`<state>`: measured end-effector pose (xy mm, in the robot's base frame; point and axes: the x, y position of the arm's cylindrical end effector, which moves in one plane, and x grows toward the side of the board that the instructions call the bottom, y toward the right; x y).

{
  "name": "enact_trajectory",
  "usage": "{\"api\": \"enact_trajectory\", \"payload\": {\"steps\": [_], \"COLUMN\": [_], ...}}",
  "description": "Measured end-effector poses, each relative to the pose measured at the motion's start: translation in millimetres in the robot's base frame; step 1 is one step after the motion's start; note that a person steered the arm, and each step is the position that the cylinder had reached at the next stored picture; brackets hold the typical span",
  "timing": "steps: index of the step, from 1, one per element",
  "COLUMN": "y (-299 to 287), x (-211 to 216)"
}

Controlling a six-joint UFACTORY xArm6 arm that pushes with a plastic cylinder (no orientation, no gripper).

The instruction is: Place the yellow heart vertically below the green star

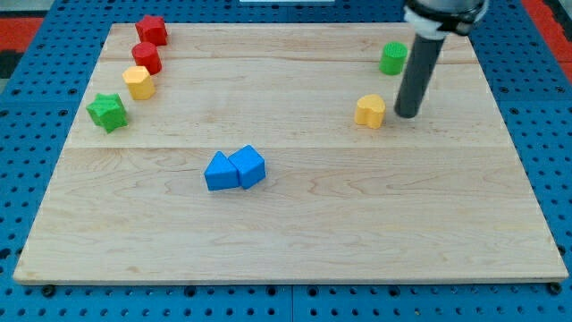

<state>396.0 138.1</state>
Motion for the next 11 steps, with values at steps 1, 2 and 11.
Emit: {"api": "enact_trajectory", "payload": {"steps": [1, 2, 11], "y": [-46, -55, -269], "x": [-1, -25, 77]}}
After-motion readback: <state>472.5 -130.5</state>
